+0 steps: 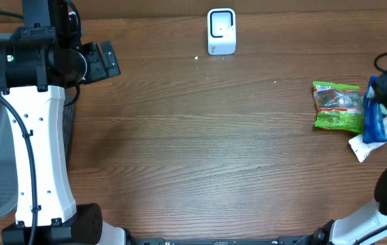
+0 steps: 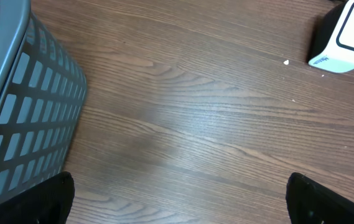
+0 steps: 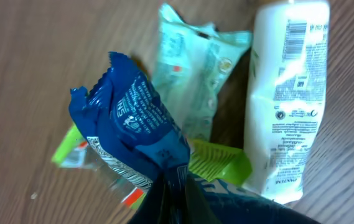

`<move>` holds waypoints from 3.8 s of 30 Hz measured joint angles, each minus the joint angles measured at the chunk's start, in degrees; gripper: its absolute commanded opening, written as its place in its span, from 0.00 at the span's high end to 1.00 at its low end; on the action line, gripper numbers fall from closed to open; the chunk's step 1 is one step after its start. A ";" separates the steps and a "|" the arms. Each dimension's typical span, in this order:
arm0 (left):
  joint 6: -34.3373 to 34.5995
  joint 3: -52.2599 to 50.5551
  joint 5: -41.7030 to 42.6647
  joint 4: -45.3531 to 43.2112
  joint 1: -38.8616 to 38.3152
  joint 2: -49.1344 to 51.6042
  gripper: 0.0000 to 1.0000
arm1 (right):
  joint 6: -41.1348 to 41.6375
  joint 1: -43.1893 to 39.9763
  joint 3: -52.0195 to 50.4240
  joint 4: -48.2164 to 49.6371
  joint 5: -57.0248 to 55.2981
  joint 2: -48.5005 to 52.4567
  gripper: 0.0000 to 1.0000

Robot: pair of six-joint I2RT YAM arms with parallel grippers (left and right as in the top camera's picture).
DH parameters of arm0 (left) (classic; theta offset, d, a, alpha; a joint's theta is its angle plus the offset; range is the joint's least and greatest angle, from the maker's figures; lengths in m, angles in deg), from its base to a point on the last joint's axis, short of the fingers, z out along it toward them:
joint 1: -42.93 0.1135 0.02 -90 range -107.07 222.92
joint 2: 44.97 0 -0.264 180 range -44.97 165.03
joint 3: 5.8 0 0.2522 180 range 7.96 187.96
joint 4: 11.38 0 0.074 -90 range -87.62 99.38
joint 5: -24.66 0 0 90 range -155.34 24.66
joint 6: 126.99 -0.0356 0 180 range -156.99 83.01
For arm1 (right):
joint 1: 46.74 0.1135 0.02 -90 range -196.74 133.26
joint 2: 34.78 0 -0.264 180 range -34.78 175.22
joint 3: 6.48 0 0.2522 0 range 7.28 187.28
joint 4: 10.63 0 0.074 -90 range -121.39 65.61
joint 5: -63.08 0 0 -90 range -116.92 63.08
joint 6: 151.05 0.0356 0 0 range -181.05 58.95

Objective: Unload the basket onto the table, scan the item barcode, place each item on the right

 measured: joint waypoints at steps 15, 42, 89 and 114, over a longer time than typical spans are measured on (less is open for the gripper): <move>0.00 0.00 0.00 -0.04 0.00 0.00 0.00 | 0.83 -0.39 0.87 0.96 6.60 0.33 0.28; 0.00 0.00 0.00 -0.02 -0.02 0.00 0.00 | -24.68 18.16 12.37 -16.55 31.28 -25.64 0.00; 0.00 0.07 -0.02 0.00 0.00 0.02 0.00 | -26.05 29.68 -91.25 59.28 1.09 -103.45 0.00; 0.00 0.07 -0.02 0.00 0.00 0.02 0.00 | -26.03 29.70 -91.25 59.34 0.63 -106.14 0.00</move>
